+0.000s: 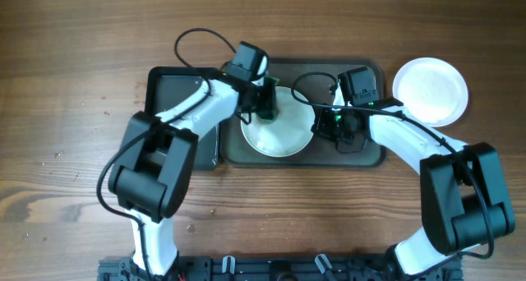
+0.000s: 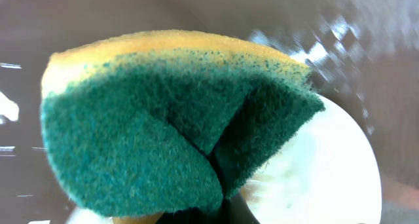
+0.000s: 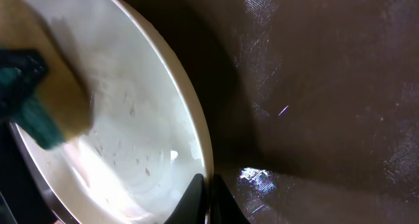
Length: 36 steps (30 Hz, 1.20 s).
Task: Clean dirty plates on tray and stack at the side
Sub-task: 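Continue scrubbing the plate center with the sponge in left gripper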
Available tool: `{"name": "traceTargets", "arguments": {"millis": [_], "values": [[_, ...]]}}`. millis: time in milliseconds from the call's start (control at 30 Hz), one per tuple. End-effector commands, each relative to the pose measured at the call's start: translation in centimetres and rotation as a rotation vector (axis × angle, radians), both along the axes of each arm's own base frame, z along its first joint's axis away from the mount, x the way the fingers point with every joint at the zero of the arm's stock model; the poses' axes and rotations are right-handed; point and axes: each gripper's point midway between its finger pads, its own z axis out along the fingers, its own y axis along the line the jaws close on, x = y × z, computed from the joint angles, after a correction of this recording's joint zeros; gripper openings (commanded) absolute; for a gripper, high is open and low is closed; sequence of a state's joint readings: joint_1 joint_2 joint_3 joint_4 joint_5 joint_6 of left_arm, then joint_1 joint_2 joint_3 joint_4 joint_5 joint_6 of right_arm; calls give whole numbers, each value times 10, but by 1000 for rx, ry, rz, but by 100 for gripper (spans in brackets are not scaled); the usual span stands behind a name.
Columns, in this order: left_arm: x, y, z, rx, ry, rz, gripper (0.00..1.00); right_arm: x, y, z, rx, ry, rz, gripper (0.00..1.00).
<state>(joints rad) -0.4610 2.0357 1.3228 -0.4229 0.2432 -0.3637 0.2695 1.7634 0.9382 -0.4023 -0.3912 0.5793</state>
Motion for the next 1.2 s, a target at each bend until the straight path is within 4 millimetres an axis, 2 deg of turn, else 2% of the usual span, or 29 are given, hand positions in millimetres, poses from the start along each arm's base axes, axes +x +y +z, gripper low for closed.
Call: {"name": "traceTargets", "arguments": {"millis": [0, 167, 300, 467, 567, 700, 933, 1067, 1167], "values": [[-38, -48, -13, -32, 54, -147, 4, 2, 2, -4, 7, -2, -2, 4], [-50, -65, -12, -35, 48, -194, 4, 2, 2, -4, 7, -2, -2, 4], [-47, -65, 10, -53, 15, -190, 4, 2, 2, -4, 6, -5, 5, 4], [-20, -45, 52, -14, -129, -113, 4, 2, 2, -4, 5, -5, 4, 4], [-6, -29, 60, 46, -195, -80, 4, 3, 2, -3, 6, -7, 4, 4], [0, -16, 52, 92, -201, -74, 4, 2, 2, -4, 6, -6, 5, 4], [21, 9, 22, 139, -180, 2, 4, 3, 2, -3, 6, -7, 4, 4], [16, 4, -1, 102, -117, -20, 4, 2, 2, -4, 6, -7, 4, 4], [15, 10, -20, 146, -94, -9, 4, 3, 2, -3, 6, -7, 4, 4]]}}
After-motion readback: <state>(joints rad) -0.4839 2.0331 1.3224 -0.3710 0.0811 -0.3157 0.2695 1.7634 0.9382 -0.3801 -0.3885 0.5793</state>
